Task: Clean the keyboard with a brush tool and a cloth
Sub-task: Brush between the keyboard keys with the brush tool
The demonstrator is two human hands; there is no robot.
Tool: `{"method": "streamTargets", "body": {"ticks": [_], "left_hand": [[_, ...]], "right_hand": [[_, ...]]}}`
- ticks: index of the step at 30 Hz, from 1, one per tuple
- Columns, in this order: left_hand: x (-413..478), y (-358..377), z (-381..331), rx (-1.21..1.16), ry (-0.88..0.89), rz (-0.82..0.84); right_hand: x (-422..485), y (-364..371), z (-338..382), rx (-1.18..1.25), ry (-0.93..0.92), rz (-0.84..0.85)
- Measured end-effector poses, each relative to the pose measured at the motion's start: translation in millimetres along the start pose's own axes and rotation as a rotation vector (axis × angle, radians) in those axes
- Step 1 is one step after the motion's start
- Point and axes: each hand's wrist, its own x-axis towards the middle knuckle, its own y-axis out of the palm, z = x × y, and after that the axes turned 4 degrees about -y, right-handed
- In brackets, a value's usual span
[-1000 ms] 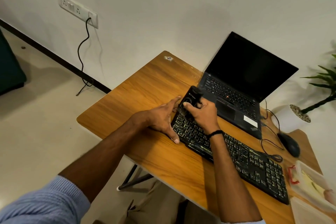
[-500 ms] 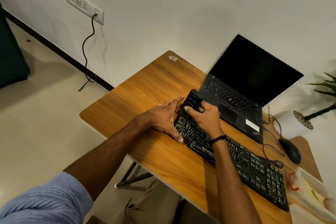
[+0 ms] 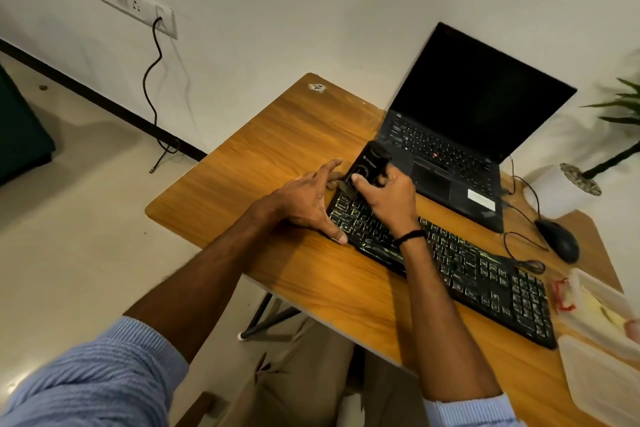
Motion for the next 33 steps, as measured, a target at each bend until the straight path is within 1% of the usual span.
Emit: {"method": "streamTargets", "body": {"ticks": [3,6,7,8,11,12,14,15,16,18,19,20,22,23,26,27,30,31,33], "left_hand": [[-0.8,-0.6,-1.2,-0.021,-0.029,0.009],[-1.5,0.4,-4.9,-0.003,-0.054,0.019],[-1.3,1.6,-5.6,0.006,-0.064,0.025],[-1.4,3.4,-5.9,0.013,-0.076,0.026],[-1.2,6.0,-9.5,0.031,-0.107,-0.001],[-1.7,5.6,-10.7,0.034,-0.104,-0.003],[-2.3,5.3,-12.1,0.027,-0.081,0.002],[-3.1,5.4,-12.8,0.019,-0.073,0.0],[-3.8,5.7,-13.3,0.012,-0.069,-0.01],[-4.0,6.1,-12.5,-0.004,-0.057,-0.047],[-4.0,6.3,-12.4,-0.004,-0.049,-0.058],[-4.8,6.2,-13.4,0.003,-0.045,-0.059],[-5.5,6.3,-15.2,0.014,-0.05,-0.045],[-6.1,6.6,-16.0,0.011,-0.052,-0.048],[-5.7,7.2,-14.5,-0.003,-0.055,-0.086],[-5.8,7.1,-14.6,-0.005,-0.052,-0.088],[-7.5,6.1,-18.5,-0.016,-0.063,-0.058],[-6.8,6.4,-18.1,-0.022,-0.068,-0.058],[-6.2,6.0,-16.9,-0.038,-0.057,-0.078]], "right_hand": [[-2.4,-0.3,5.4,-0.088,-0.053,0.017],[-0.7,-4.6,2.7,-0.098,-0.036,-0.04],[-1.1,-5.5,1.0,-0.093,-0.034,-0.035],[-1.3,-6.1,0.6,-0.085,-0.031,-0.006],[-4.1,-6.3,1.5,-0.023,-0.019,0.165],[-4.4,-6.5,2.2,-0.024,-0.017,0.163],[-4.6,-8.0,5.1,-0.08,-0.016,0.033],[-4.9,-9.0,4.9,-0.09,-0.013,0.0],[-4.9,-8.6,5.0,-0.079,-0.011,0.019],[-7.6,-5.0,7.0,-0.026,-0.017,0.172],[-8.8,-3.1,6.9,-0.037,-0.03,0.199],[-8.0,-2.0,6.8,-0.066,-0.024,0.164],[-6.8,-2.2,5.2,-0.104,0.014,0.024],[-6.6,-1.5,4.0,-0.089,0.024,0.011],[-9.0,4.0,5.6,-0.045,0.005,0.137],[-10.4,5.6,6.6,-0.067,-0.012,0.133],[-11.0,4.6,6.6,-0.106,-0.004,-0.033],[-10.5,4.7,5.2,-0.088,0.005,-0.036],[-10.7,5.8,5.4,-0.094,-0.013,0.049]]}}
